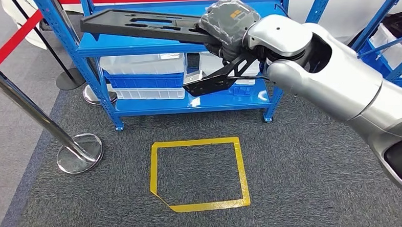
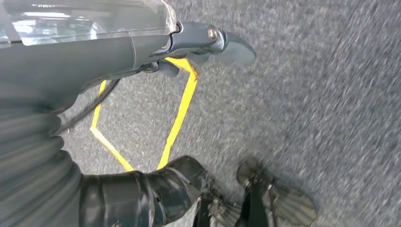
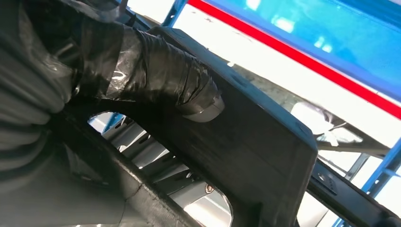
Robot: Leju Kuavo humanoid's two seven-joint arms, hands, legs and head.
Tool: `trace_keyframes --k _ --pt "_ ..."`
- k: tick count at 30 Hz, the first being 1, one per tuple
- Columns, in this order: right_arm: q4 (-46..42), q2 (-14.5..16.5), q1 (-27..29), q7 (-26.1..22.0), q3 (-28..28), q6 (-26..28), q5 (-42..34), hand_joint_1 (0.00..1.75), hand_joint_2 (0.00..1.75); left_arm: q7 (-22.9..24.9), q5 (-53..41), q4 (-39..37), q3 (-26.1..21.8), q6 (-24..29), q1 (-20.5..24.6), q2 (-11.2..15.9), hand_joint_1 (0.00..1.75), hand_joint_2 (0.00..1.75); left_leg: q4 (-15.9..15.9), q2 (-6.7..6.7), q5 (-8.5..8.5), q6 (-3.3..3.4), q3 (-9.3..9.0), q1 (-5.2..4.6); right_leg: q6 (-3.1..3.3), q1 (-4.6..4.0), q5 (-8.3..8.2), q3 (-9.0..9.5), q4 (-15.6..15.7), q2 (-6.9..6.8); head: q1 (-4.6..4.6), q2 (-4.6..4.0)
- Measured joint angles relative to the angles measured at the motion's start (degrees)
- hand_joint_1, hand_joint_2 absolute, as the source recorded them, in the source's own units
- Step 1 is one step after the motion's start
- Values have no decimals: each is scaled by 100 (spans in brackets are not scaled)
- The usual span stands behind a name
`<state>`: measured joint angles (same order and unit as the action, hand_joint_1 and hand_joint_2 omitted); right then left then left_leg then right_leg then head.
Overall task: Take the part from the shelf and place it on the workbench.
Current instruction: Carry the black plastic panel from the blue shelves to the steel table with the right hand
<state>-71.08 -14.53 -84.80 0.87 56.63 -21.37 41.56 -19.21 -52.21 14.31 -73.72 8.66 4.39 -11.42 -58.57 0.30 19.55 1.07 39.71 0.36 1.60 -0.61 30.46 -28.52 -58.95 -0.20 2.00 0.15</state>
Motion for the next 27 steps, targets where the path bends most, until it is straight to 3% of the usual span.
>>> trace_keyframes --k 2,3,4,6,7,8,10,11,12,13,15,17,18,19,20,22,23,24,25,27 --pt "-1 -33 3 -2 2 2 -9 175 175 2 -1 -1 1 7 -5 -5 0 175 83 -11 -99 -65 20 6 14 3 -152 -63 106 -17 -3 -1" --pt "-2 -41 5 -2 6 3 -13 175 175 2 -2 -1 1 13 -5 -7 0 175 59 -22 -13 -94 66 2 44 22 -243 -111 163 -34 1 -1" --pt "-3 -43 10 -2 11 4 -14 175 175 2 -2 -1 2 19 -4 -8 0 175 -67 -33 200 -124 126 -1 72 50 -345 -180 213 -50 5 -1" --pt "-4 -44 16 4 25 5 -16 175 175 1 -3 -1 2 26 -6 -7 0 175 -678 -36 839 -179 274 28 115 74 -523 -359 226 -59 10 -1" --pt "-4 -46 21 10 29 6 -16 175 175 0 -3 -1 2 26 -10 -8 0 175 -1074 -34 1060 -210 328 47 114 78 -599 -466 207 -59 10 -1" --pt "-2 -48 32 16 33 7 -16 175 175 -2 -2 -1 2 26 -12 -7 0 175 -1416 -34 1118 -239 346 66 106 82 -673 -581 180 -58 9 -1" --pt "-3 -53 62 16 38 11 -17 175 175 -5 -2 -1 2 26 -6 -3 0 175 -1645 -33 859 -290 172 104 70 99 -810 -822 107 -56 10 -1" --pt "-5 -57 75 12 39 13 -18 175 175 -6 -1 -1 2 26 3 -2 0 175 -1472 -33 710 -312 -55 124 42 111 -868 -935 59 -57 11 0" --pt "-10 -61 80 9 39 16 -19 175 175 -7 -2 -1 2 26 13 -1 0 175 -1123 -35 696 -328 -379 137 10 114 -915 -1035 6 -57 12 0" --pt "-18 -75 79 10 39 19 -19 175 175 -7 -2 -1 2 25 20 -1 0 175 -677 -47 806 -317 -704 134 -26 115 -958 -1116 -48 -63 9 1" --pt "-32 -106 83 14 39 25 -19 175 175 -10 -1 -2 2 24 19 -1 0 175 -83 -71 1044 -256 -1071 99 -100 110 -1075 -1202 -78 -77 6 1" --pt "-35 -145 110 15 41 27 -19 175 175 -13 -1 -4 2 23 8 -3 0 175 15 -70 984 -152 -1026 74 -172 131 -1189 -1242 -39 -77 4 1" --pt "-33 -164 126 13 43 26 -19 175 175 -14 -1 -4 3 23 7 -5 0 175 32 -57 914 -99 -981 74 -204 146 -1120 -1279 -67 -65 2 1" --pt "-32 -183 141 12 44 26 -19 175 175 -13 -1 -5 3 23 10 -7 0 175 48 -39 831 -37 -911 83 -229 160 -920 -1332 -191 -49 -2 1" --pt "-32 -202 151 13 45 28 -19 175 175 -13 -1 -5 3 23 11 -8 0 175 59 -20 742 11 -828 90 -251 172 -605 -1405 -442 -33 -3 1" --pt "-33 -240 165 23 46 34 -18 175 175 -11 -1 -5 3 23 12 -6 0 175 52 -4 570 63 -617 76 -286 175 9 -1557 -1211 -13 -5 1" --pt "-33 -264 184 29 46 38 -16 175 175 -9 -2 -5 2 23 7 -5 0 175 45 -3 485 65 -505 67 -297 175 130 -1589 -1577 -7 -5 1" --pt "-33 -287 211 33 46 42 -15 175 175 -8 -4 -5 2 23 3 -5 0 175 38 -3 405 62 -394 61 -296 173 89 -1556 -1804 -2 -5 0" --pt "-36 -307 240 33 47 45 -15 175 175 -7 -8 -5 2 22 2 -5 0 175 29 -3 327 55 -286 56 -283 167 -60 -1433 -1851 1 -5 0" --pt "-44 -329 273 35 47 51 -13 175 175 -5 -16 -7 3 20 5 -12 0 175 10 -2 184 33 -107 52 -208 132 -294 -872 -1350 7 -4 0"
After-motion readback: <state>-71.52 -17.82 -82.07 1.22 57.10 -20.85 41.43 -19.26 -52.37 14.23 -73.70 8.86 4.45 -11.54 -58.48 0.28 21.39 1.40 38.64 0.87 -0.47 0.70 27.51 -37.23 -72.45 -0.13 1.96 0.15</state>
